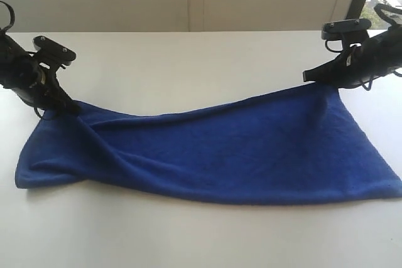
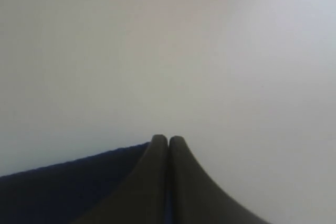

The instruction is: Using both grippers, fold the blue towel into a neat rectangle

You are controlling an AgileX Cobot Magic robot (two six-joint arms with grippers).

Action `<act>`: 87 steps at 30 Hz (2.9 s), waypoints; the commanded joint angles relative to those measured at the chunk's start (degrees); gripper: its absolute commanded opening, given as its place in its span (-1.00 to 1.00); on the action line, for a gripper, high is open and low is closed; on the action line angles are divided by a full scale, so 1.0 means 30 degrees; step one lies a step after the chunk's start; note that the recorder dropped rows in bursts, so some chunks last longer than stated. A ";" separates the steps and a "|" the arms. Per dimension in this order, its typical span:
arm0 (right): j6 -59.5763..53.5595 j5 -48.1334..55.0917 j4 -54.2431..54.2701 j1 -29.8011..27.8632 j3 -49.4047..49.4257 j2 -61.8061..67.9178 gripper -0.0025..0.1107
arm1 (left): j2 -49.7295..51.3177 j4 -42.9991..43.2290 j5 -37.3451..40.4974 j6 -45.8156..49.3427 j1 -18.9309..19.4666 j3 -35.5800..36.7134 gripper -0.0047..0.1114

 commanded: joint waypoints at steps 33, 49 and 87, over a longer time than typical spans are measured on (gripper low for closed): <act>0.1555 0.3816 -0.0029 -0.0988 -0.0240 -0.2064 -0.11 | -0.2028 -0.1711 0.3762 -0.0013 0.1219 -0.1027 0.28; -0.4056 0.6499 0.6062 -0.0988 0.1002 -0.5363 -0.31 | -0.4876 -1.1134 0.7557 0.8679 0.1219 -0.0991 -0.34; -0.5685 0.9424 0.7859 -0.1719 -0.7291 0.3289 -0.10 | 0.1994 -1.1976 0.7197 0.9356 0.1637 -0.7129 0.10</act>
